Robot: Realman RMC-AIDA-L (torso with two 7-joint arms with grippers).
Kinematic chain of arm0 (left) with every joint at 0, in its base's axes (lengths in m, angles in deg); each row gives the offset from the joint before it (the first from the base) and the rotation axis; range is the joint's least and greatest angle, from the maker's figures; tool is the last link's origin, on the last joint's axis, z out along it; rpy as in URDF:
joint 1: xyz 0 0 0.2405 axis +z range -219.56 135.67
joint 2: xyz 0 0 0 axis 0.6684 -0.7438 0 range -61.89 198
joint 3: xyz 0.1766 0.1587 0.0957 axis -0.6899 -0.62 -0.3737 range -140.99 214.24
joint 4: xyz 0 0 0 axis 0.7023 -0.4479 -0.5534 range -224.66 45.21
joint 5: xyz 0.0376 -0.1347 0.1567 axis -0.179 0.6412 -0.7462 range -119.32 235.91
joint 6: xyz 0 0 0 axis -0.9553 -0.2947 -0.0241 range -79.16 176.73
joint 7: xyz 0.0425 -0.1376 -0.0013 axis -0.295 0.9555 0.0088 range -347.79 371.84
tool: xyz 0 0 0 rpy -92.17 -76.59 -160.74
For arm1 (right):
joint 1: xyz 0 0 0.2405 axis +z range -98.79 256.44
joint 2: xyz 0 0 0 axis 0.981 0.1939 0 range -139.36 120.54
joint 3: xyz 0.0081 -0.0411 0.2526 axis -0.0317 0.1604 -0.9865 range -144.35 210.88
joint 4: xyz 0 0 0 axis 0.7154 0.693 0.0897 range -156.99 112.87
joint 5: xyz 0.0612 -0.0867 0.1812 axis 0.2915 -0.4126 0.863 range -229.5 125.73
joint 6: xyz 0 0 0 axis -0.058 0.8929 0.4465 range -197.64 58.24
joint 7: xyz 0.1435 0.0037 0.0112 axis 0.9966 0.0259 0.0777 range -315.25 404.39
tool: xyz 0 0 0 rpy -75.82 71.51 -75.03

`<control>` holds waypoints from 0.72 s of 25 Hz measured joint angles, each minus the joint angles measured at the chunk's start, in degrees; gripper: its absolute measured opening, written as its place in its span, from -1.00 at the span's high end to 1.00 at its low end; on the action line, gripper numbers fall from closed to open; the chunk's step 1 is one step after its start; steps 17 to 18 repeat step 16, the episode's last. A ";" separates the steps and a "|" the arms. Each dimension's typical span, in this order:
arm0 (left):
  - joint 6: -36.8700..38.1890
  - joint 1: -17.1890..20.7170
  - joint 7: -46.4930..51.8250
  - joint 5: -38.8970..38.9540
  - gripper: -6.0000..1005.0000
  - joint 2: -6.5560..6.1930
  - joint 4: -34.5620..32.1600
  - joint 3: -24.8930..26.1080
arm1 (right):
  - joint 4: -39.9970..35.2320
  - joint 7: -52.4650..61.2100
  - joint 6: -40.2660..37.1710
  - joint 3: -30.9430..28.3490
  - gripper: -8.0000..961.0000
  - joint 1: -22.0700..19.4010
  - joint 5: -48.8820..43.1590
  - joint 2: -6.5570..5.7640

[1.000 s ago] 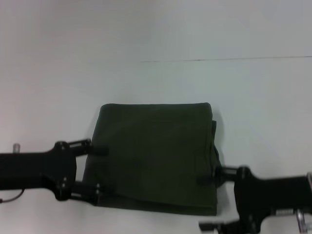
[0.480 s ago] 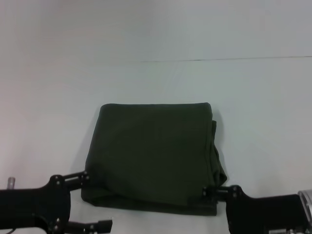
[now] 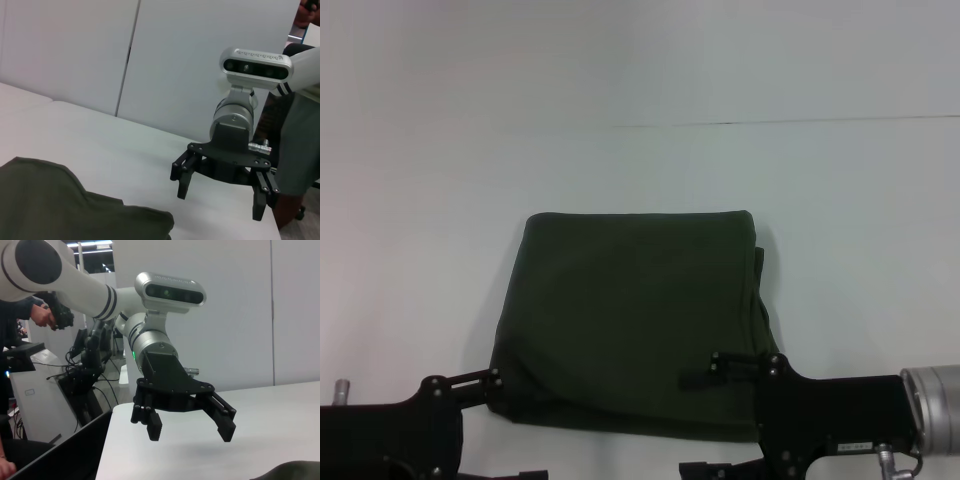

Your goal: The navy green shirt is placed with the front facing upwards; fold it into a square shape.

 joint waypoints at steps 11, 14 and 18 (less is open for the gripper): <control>0.10 0.27 -0.85 -0.12 -0.87 -0.16 -0.11 1.89 | 2.59 -0.63 2.34 1.22 -0.89 2.87 0.09 0.25; 0.11 0.29 -0.87 -0.18 -0.87 -0.18 -0.11 1.94 | 2.61 -0.64 2.42 1.23 -0.89 3.08 0.15 0.26; 0.11 0.28 -0.88 -0.20 -0.87 -0.18 -0.11 1.97 | 2.61 -0.65 2.43 1.22 -0.89 3.16 0.20 0.26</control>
